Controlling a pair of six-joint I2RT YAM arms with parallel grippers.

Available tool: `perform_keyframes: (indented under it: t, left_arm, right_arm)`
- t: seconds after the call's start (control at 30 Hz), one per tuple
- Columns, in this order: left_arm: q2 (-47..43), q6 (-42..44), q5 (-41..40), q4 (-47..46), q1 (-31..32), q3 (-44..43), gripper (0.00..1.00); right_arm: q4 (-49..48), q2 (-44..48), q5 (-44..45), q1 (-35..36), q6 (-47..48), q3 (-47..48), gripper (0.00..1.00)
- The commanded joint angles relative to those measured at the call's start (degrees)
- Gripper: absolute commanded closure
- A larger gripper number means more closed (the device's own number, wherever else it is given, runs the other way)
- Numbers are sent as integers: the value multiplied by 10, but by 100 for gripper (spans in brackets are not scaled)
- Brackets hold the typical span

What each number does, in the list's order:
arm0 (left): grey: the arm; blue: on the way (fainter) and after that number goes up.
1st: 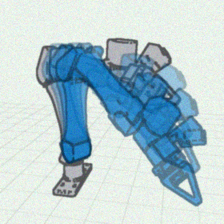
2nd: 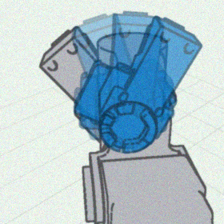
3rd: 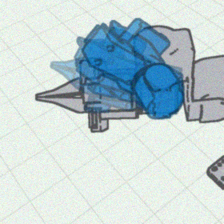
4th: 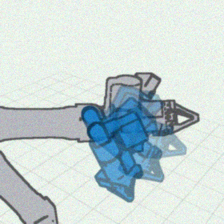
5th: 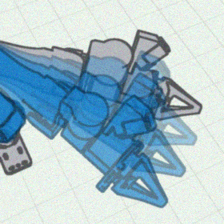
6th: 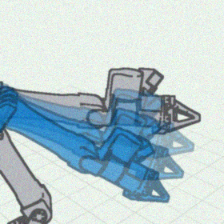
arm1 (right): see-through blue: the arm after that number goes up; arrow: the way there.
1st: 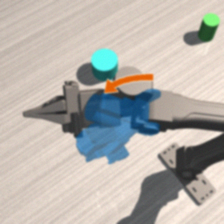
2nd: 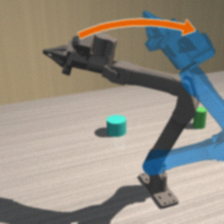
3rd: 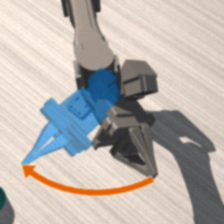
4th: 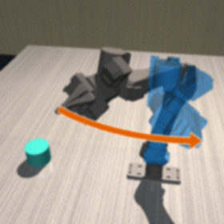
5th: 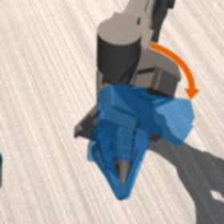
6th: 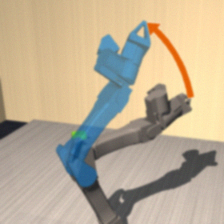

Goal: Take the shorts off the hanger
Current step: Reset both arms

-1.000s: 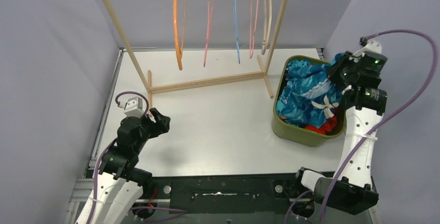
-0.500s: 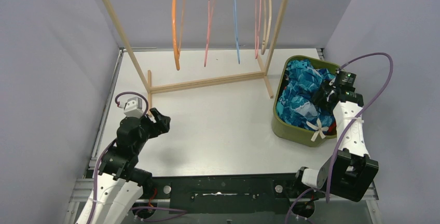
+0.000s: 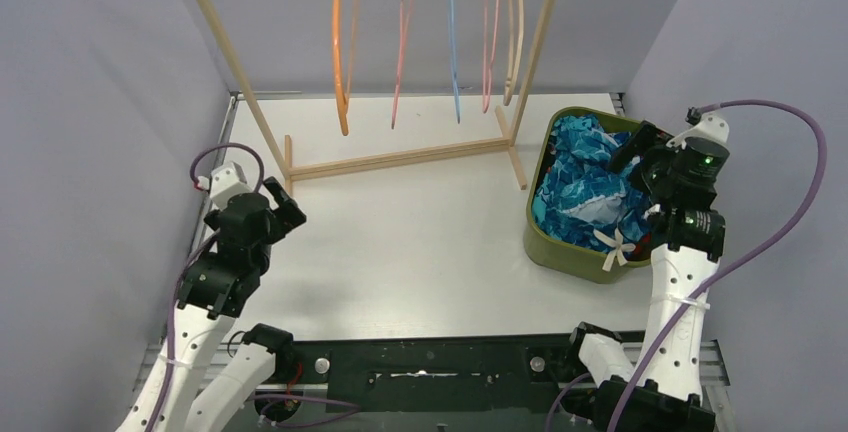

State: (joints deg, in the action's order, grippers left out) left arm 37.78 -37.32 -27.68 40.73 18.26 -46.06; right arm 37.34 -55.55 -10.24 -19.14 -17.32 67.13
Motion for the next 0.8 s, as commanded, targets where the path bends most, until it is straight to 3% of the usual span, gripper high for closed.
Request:
perform_keyframes:
  t: [0.0, 0.37, 0.77]
  left_arm:
    - [15, 35, -111, 26, -2, -99, 13]
    - [21, 128, -242, 20, -2, -208, 13]
    - [43, 63, -277, 35, -2, -214, 13]
  right_arm:
    - [-17, -27, -40, -3, -6, 1, 16]
    - [-95, 83, -113, -2, 23, 10, 11]
    - [-90, 91, -116, -2, 21, 18, 10]
